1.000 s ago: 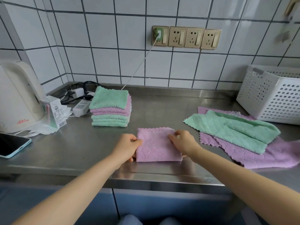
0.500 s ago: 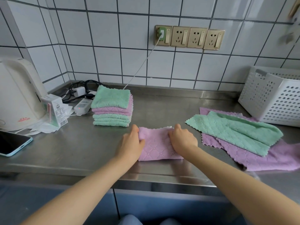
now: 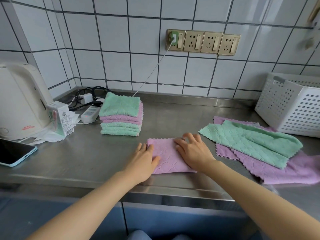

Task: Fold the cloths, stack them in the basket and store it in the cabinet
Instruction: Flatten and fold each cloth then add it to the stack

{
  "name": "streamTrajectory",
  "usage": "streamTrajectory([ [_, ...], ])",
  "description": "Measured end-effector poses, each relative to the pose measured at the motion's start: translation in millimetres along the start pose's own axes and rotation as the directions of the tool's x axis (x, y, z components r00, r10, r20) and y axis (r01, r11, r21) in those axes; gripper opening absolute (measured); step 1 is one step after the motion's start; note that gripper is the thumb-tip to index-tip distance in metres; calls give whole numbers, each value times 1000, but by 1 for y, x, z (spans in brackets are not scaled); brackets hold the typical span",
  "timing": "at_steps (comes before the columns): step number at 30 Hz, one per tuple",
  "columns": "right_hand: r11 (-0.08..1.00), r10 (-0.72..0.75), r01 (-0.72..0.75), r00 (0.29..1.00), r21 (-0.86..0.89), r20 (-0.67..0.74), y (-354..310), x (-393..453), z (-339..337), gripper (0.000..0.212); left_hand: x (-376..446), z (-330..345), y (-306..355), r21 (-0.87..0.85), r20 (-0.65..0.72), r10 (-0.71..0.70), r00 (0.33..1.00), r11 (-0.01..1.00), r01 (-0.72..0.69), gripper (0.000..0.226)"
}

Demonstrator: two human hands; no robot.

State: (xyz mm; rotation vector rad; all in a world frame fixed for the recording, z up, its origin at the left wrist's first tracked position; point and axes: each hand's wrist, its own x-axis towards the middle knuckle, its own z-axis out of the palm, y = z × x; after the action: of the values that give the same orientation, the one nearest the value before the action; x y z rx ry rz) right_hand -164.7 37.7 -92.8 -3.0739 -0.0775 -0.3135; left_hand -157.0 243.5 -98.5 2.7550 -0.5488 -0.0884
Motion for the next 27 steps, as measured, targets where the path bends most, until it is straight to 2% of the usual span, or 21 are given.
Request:
streamTrajectory([
  [2,996,75,-80,992,45,104,7,-1,3,44,0,-2,6,-107,-12,-13,1000,994,12,58],
  [4,989,117,-128,983,70,145,9,-2,6,46,0,-4,9,-264,-69,-52,996,964,32,53],
  [6,983,135,-152,978,102,156,7,-2,6,47,3,-5,9,-535,-119,-139,983,843,55,54],
  [8,981,140,-157,979,113,150,6,-2,6,46,8,-8,9,-808,-101,-287,953,582,90,59],
  [10,980,151,-167,978,107,141,6,-2,6,45,12,-11,10,-954,52,-397,916,252,164,69],
  [11,979,155,-172,978,112,141,6,-3,7,45,14,-11,12,-973,142,-403,904,110,202,72],
  [12,977,161,-177,978,118,136,6,-2,8,46,15,-13,13,-975,200,-385,901,11,222,72],
  [13,973,174,-192,975,125,139,5,-1,9,48,16,-15,13,-974,220,-365,905,-34,223,70],
  [14,969,175,-195,975,148,140,4,0,9,55,16,-18,12,-977,211,-351,912,-44,209,67],
  [16,940,164,-191,980,282,116,-1,6,4,68,22,-28,6,-989,139,-335,932,-3,146,60],
  [17,896,171,-204,978,394,117,-6,9,-2,63,25,-35,2,-994,97,-325,941,16,108,57],
  [18,808,188,-234,972,540,140,-14,14,-10,54,29,-44,-3,-997,55,-314,948,25,67,54],
  [20,467,200,-305,951,830,237,-31,23,-29,48,36,-64,-13,-1000,-27,-306,952,21,-21,46],
  [21,290,198,-325,941,900,275,-39,30,-36,48,41,-74,-19,-998,-66,-312,948,11,-66,43],
  [22,170,197,-327,936,930,293,-45,40,-42,48,46,-85,-25,-995,-94,-327,940,3,-99,41],
  [23,97,198,-311,937,945,288,-52,53,-47,49,53,-97,-32,-993,-117,-351,929,12,-121,42],
  [25,76,208,-243,952,967,223,-66,81,-57,53,68,-119,-48,-987,-160,-413,897,69,-145,41],
  [27,158,207,-152,971,976,118,-82,112,-69,51,85,-140,-64,-967,-233,-461,856,202,-155,35],
])
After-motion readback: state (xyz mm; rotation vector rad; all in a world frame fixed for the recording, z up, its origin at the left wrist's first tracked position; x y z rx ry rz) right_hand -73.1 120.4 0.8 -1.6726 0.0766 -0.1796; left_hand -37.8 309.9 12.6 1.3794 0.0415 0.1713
